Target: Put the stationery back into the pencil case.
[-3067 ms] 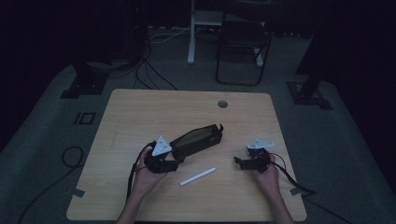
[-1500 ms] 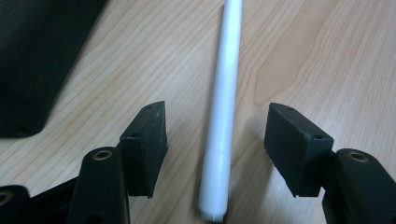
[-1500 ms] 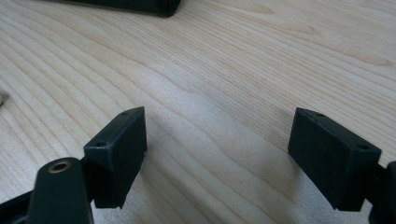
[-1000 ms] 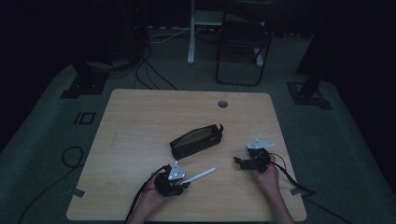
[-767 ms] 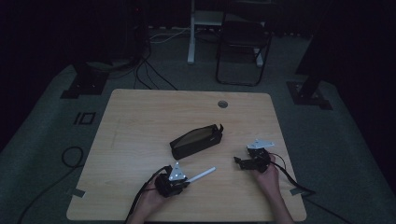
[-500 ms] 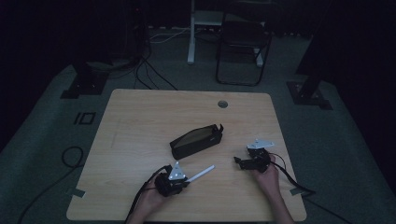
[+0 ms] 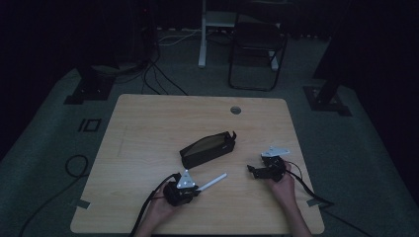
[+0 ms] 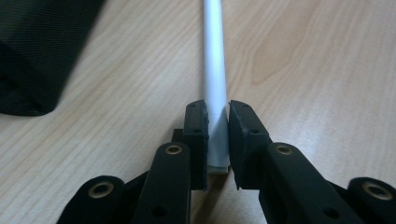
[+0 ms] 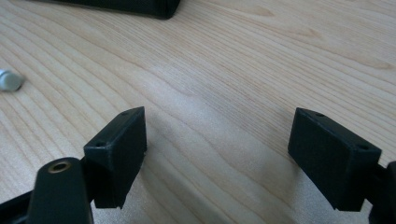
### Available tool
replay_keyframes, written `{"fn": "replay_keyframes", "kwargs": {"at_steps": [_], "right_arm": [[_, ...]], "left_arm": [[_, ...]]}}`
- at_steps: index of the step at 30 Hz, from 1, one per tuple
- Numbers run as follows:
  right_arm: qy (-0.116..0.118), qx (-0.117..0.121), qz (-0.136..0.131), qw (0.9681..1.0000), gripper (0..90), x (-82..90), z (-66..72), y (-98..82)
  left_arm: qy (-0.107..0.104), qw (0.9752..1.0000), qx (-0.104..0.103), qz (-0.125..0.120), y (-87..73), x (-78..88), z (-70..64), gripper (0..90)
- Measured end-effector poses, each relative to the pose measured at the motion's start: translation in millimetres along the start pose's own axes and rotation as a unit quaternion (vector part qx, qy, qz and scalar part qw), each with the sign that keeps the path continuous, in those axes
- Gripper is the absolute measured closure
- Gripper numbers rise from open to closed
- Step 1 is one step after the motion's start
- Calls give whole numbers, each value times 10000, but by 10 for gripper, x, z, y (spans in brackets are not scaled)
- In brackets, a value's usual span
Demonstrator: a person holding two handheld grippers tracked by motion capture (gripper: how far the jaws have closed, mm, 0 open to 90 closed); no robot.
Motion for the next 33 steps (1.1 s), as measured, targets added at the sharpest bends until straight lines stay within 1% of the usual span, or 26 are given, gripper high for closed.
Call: {"fn": "replay_keyframes", "kwargs": {"at_steps": [4,10,12,16,17,22,29,31,33], "right_arm": [[0,2,1,10000,192,0,0,0],[0,1,0,10000,192,0,0,0],[-1,3,0,10000,192,0,0,0],[0,2,0,10000,192,0,0,0],[0,2,1,10000,192,0,0,0],[0,3,1,10000,192,0,0,0],[-1,3,1,10000,192,0,0,0],[-1,3,0,10000,192,0,0,0],[-2,3,2,10000,192,0,0,0]], "left_arm": [[144,9999,-31,20,5,0,26,787],[119,9999,-39,-62,13,29,31,787],[122,9999,-74,-83,21,44,32,787],[156,9997,-131,-154,55,103,53,787],[130,9997,-120,-172,62,119,59,788],[147,9993,-169,-288,92,197,82,787],[155,9990,-223,-353,118,267,113,787],[197,9988,-251,-360,131,297,130,787],[187,9987,-238,-409,143,327,144,788]]}}
Point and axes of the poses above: each handheld gripper's, and its own axes: x roughly backward along the jaws, y roughly out of its top, z roughly to its left, the point moved 1 cm from there along -x, roughly forward along the jaws, and after that the axes turned 3 degrees about -x, right-handed, at the moved point
